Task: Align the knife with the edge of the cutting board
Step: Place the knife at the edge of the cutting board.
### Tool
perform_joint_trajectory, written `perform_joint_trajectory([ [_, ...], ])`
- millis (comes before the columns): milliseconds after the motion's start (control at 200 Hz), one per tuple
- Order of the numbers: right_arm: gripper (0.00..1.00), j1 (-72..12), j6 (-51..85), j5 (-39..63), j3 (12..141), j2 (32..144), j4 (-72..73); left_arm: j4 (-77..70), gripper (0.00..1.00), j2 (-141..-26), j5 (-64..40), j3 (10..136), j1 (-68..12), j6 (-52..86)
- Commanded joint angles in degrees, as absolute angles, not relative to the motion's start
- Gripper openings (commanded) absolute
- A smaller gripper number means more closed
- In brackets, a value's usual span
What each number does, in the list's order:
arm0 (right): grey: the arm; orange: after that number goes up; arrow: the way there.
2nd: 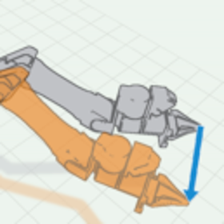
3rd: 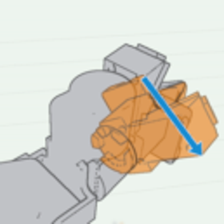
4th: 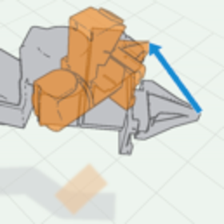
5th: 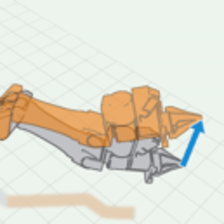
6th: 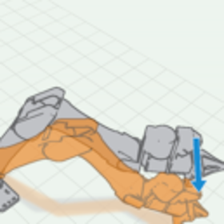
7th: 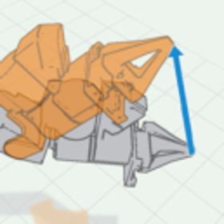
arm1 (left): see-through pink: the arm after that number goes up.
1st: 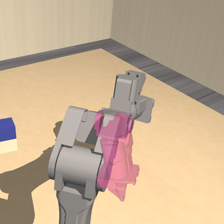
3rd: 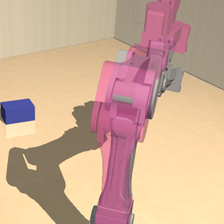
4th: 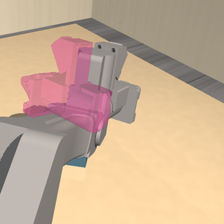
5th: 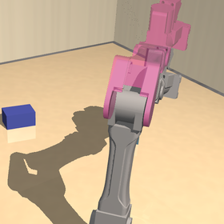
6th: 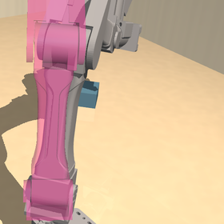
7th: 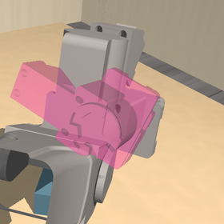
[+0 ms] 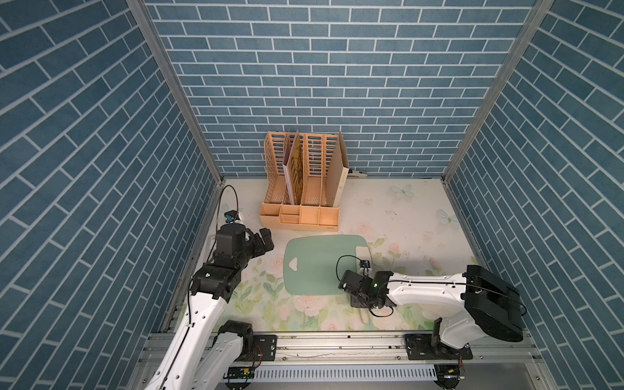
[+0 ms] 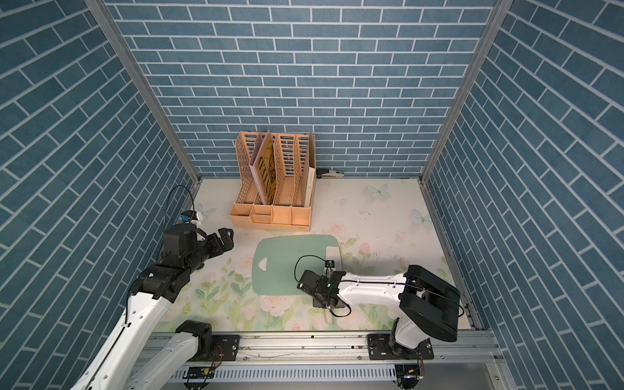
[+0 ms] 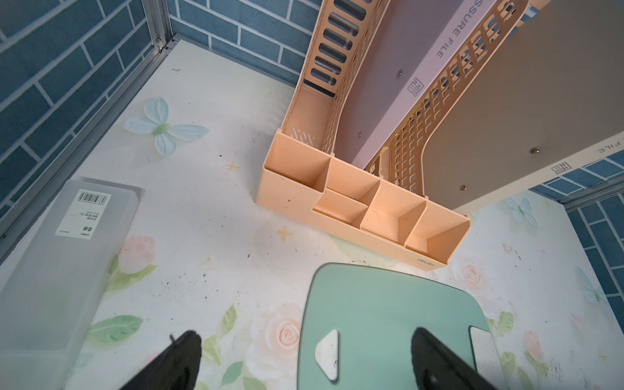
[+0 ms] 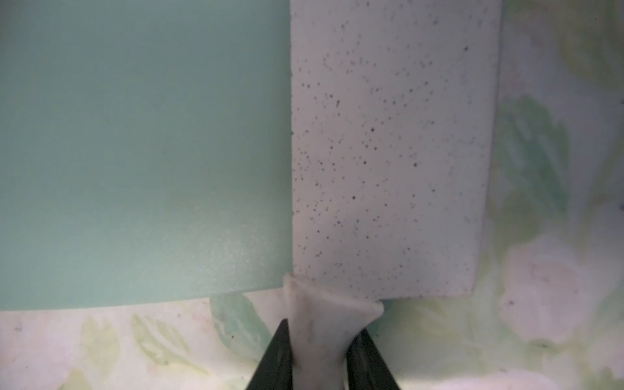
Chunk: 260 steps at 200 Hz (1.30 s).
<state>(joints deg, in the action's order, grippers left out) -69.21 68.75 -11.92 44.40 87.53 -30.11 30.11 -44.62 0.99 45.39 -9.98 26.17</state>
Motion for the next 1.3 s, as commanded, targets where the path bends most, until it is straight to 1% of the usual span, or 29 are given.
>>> perform_joint_trajectory([
  [0, 0.29, -68.94, 69.02, -10.64, 42.86, 89.50, -29.84, 30.06, 1.00, -44.19, 0.97, 44.82, -9.58, 26.06],
  [215, 0.30, -68.90, 69.09, -10.67, 42.73, 89.54, -29.89, 30.06, 1.00, -44.25, 0.97, 44.75, -9.58, 26.08],
  [440, 0.27, -68.63, 69.24, -10.61, 42.38, 89.21, -30.15, 29.97, 1.00, -44.23, 0.97, 44.74, -9.58, 26.10],
  [1130, 0.26, -68.33, 69.57, -9.84, 40.52, 87.42, -29.27, 30.01, 1.00, -44.44, 0.97, 44.76, -9.58, 26.15],
  [1295, 0.24, -68.26, 69.70, -10.02, 40.61, 87.19, -29.45, 29.97, 1.00, -44.34, 1.04, 44.74, -9.58, 26.19],
])
